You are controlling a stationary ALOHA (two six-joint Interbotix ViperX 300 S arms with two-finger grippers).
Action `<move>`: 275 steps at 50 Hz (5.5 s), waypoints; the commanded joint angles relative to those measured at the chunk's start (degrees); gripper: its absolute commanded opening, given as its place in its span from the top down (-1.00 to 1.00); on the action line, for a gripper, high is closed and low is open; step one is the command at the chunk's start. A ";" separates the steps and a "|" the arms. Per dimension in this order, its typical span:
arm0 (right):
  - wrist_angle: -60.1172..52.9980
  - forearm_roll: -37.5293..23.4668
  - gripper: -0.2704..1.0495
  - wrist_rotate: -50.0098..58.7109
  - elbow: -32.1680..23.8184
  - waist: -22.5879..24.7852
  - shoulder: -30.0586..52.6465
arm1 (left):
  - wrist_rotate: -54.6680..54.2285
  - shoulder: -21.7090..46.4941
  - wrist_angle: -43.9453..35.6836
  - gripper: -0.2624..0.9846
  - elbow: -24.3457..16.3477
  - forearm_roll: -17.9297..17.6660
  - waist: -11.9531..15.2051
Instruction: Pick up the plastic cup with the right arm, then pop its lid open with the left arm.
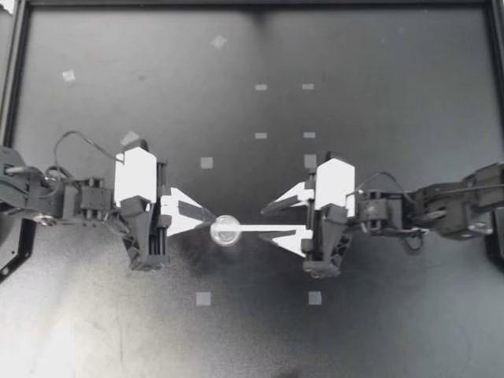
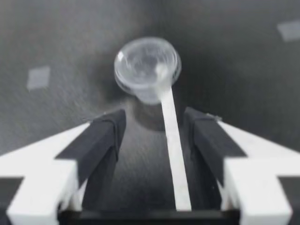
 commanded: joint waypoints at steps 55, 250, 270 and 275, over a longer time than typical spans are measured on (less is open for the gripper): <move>0.88 -1.93 -0.33 1.58 -9.67 0.00 8.09 | -0.18 6.68 -0.88 0.85 -2.64 0.00 -0.97; -18.28 -13.54 0.04 -8.53 9.49 -1.93 -23.12 | 0.53 -4.92 -19.07 -0.66 -2.46 2.72 -0.97; -19.07 -13.54 0.04 -8.26 9.05 -1.93 -21.01 | 1.23 -4.83 -19.07 -0.66 -2.90 2.72 -0.97; -19.07 -13.54 0.04 -8.00 9.23 -2.02 -21.01 | 1.14 -4.83 -19.07 -0.66 -2.90 2.72 -0.97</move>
